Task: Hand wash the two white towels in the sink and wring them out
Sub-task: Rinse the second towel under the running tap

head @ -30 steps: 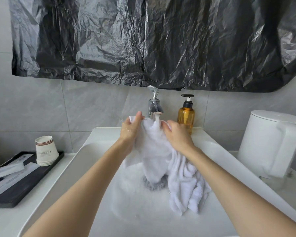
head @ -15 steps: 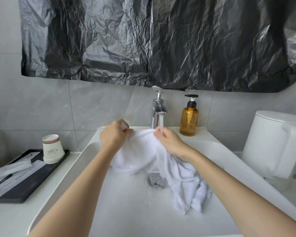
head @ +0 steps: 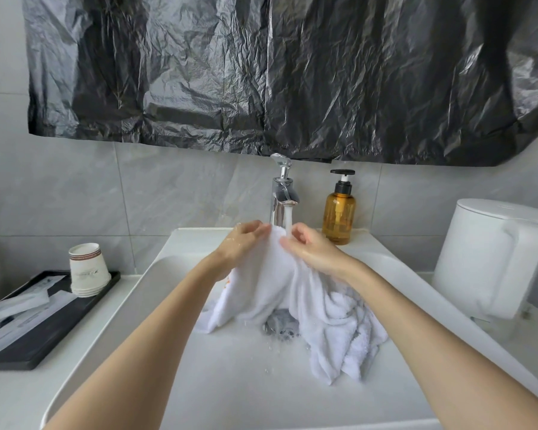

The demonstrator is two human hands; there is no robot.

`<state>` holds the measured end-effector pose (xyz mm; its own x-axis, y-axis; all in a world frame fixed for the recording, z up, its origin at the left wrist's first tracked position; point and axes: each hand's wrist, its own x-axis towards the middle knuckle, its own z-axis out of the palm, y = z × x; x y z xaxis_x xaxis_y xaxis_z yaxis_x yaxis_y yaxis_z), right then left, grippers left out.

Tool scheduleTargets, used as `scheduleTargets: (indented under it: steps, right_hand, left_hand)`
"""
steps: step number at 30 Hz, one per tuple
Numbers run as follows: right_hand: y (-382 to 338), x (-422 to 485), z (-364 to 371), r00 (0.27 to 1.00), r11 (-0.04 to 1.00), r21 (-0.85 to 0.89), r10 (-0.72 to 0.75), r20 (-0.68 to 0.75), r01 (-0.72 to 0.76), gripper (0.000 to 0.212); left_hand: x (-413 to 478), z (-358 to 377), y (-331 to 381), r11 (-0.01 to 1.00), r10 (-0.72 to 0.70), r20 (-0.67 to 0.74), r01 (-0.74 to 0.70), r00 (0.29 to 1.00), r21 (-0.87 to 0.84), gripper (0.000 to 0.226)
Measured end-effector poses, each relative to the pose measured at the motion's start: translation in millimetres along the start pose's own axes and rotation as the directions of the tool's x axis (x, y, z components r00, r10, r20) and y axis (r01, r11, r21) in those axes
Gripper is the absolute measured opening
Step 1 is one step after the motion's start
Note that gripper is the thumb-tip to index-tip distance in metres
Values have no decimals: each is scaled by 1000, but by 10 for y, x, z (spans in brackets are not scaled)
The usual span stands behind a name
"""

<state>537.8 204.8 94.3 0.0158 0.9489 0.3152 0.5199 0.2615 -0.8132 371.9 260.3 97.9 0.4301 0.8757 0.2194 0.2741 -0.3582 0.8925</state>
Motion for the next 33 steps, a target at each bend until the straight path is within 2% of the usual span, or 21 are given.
scheduleTargets:
  steps: [3,4,6,9,11,13,15,17,19,21,24,27,28,30,32,33]
  right_hand:
    - [169,-35,-87,968,980,-185,114,225,-72,34]
    - [215,-49,-104,953,951,-302,152,261,-69,34]
    - [268,-54,-143,952,885,-460,200,233,-73,22]
    - [195,-34,-241,982,901,-432,120,144,-47,40]
    - [115,-19,-336,995,933,-359,32,90,2,44]
    - [63,-15,-428,999,973,-226,-39,34,45,43]
    - [19,-15,-498,994,990,-115,-92,-56,85,39]
    - [-24,-22,-549,977,996,-29,-94,-190,90,31]
    - [-40,-22,-597,956,996,19,-74,-282,83,24]
    - [-48,-57,-641,965,994,-69,-102,-242,88,19]
    - [76,-90,-642,987,918,-392,-114,-116,60,35]
    - [118,-61,-617,982,840,-539,-152,-115,67,24]
    - [101,-60,-611,976,809,-580,-190,-104,96,25]
    - [49,-77,-613,966,805,-578,-237,-99,138,26]
    - [16,-84,-624,953,862,-484,-257,-160,151,25]
    - [-4,-78,-616,947,898,-416,-245,-208,141,24]
  left_hand:
    - [-8,-11,68,988,133,-159,-144,978,-62,31]
    - [-3,-28,87,980,159,-206,-179,966,-81,32]
    - [3,-87,123,973,165,-294,-204,942,-106,33]
    - [43,-180,95,972,200,-407,-232,891,-31,32]
    - [85,-262,10,970,244,-478,-217,844,111,33]
    - [107,-335,-77,949,273,-509,-142,816,282,34]
    - [96,-355,-124,896,267,-483,-31,834,443,34]
    - [78,-314,-135,854,194,-402,47,895,518,37]
    - [66,-272,-138,850,152,-300,30,942,526,44]
    - [61,-263,-129,883,167,-242,-36,956,467,43]
    - [48,-300,-101,956,178,-269,-102,946,275,49]
    - [31,-332,-62,971,172,-286,-113,943,211,49]
    - [32,-336,-47,967,172,-289,-106,942,230,50]
    - [43,-325,-44,922,164,-270,-51,949,383,49]
    - [36,-285,-45,846,179,-240,-25,954,533,38]
    - [36,-275,-56,835,205,-199,-65,958,547,36]
